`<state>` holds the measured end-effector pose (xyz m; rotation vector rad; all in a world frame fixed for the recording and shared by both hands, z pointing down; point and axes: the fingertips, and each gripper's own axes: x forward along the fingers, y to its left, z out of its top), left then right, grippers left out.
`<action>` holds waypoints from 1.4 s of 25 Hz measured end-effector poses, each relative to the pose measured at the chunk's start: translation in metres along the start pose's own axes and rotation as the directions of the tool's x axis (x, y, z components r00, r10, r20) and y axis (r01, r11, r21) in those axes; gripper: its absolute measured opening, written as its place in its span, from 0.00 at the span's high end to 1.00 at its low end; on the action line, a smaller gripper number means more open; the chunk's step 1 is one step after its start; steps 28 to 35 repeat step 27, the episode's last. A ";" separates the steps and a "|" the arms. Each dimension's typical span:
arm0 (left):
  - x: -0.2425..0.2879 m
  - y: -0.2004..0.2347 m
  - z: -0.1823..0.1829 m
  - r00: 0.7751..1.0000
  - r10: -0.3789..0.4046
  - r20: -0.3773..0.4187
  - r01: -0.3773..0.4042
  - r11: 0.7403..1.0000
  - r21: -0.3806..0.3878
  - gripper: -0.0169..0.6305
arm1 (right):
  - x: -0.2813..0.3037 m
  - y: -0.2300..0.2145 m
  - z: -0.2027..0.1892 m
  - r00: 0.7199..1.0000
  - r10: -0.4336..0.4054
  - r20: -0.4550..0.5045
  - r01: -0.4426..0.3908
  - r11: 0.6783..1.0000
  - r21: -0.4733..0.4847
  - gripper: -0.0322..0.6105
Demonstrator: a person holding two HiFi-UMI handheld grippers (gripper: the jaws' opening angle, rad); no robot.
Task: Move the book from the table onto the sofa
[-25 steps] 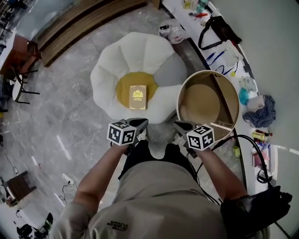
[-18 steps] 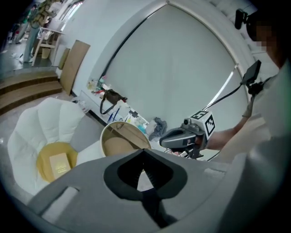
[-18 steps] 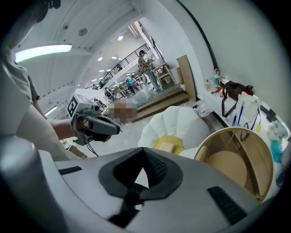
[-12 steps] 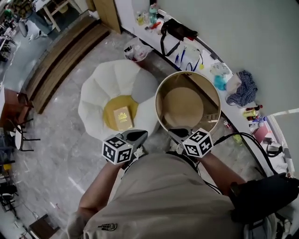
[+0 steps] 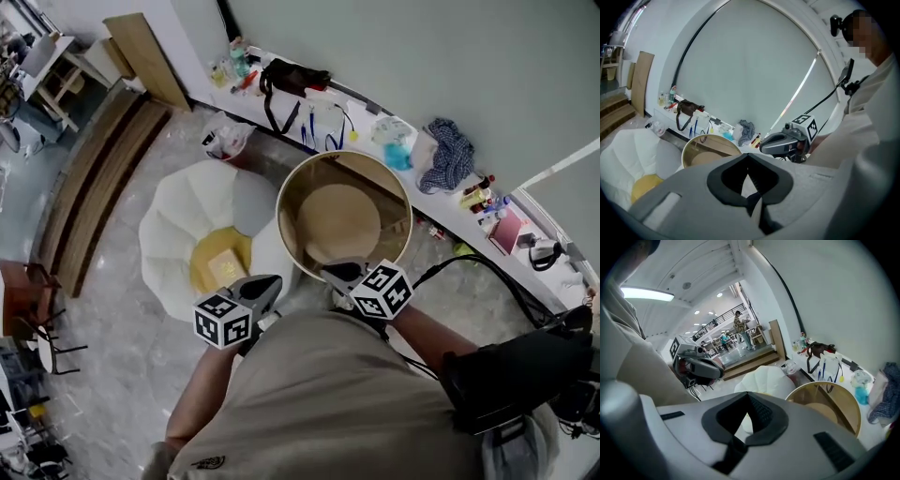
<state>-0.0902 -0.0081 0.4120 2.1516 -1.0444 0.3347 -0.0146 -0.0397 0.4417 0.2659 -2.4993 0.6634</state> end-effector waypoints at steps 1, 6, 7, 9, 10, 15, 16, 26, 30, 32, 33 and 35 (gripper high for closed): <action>0.002 -0.001 0.002 1.000 -0.007 -0.002 0.007 1.000 0.005 0.96 | -0.002 0.000 0.000 1.000 -0.004 0.004 0.004 1.000 0.001 0.93; 0.008 -0.001 0.010 1.000 -0.019 0.002 0.019 1.000 0.014 0.96 | -0.005 -0.002 0.003 1.000 -0.014 0.014 0.014 1.000 -0.018 0.93; 0.010 -0.002 0.009 1.000 -0.020 -0.001 0.020 1.000 0.011 0.96 | -0.005 -0.003 0.003 1.000 -0.015 0.017 0.015 1.000 -0.018 0.93; 0.015 -0.004 0.006 1.000 -0.026 -0.008 0.026 1.000 0.008 0.96 | -0.008 -0.004 0.001 1.000 -0.015 0.020 0.015 1.000 -0.011 0.93; 0.018 -0.006 0.006 0.999 -0.030 -0.010 0.030 1.000 0.009 0.96 | -0.009 -0.004 0.000 1.000 -0.015 0.021 0.015 1.000 -0.009 0.93; 0.021 -0.014 0.006 0.999 -0.043 -0.009 0.043 0.999 0.014 0.96 | -0.009 -0.002 -0.002 1.000 -0.005 0.018 0.005 1.000 -0.013 0.93; 0.021 -0.014 0.006 0.999 -0.044 -0.008 0.044 0.999 0.016 0.96 | -0.009 -0.002 -0.002 1.000 -0.003 0.018 0.003 1.000 -0.014 0.93; 0.018 -0.015 -0.001 0.999 -0.035 0.000 0.035 0.999 0.006 0.96 | -0.008 0.005 -0.006 1.000 0.011 0.009 -0.011 1.000 -0.026 0.93; 0.018 -0.016 -0.002 0.999 -0.035 0.002 0.034 0.999 0.005 0.96 | -0.008 0.006 -0.007 1.000 0.012 0.008 -0.012 1.000 -0.028 0.93; 0.018 -0.016 -0.002 0.999 -0.035 0.002 0.034 0.999 0.005 0.96 | -0.008 0.006 -0.007 1.000 0.012 0.008 -0.012 1.000 -0.028 0.93; 0.018 -0.016 -0.002 0.999 -0.035 0.002 0.034 0.999 0.005 0.96 | -0.008 0.006 -0.007 1.000 0.012 0.008 -0.012 1.000 -0.028 0.93; 0.018 -0.016 -0.002 0.999 -0.035 0.002 0.034 0.999 0.005 0.96 | -0.008 0.006 -0.007 1.000 0.012 0.008 -0.012 1.000 -0.028 0.93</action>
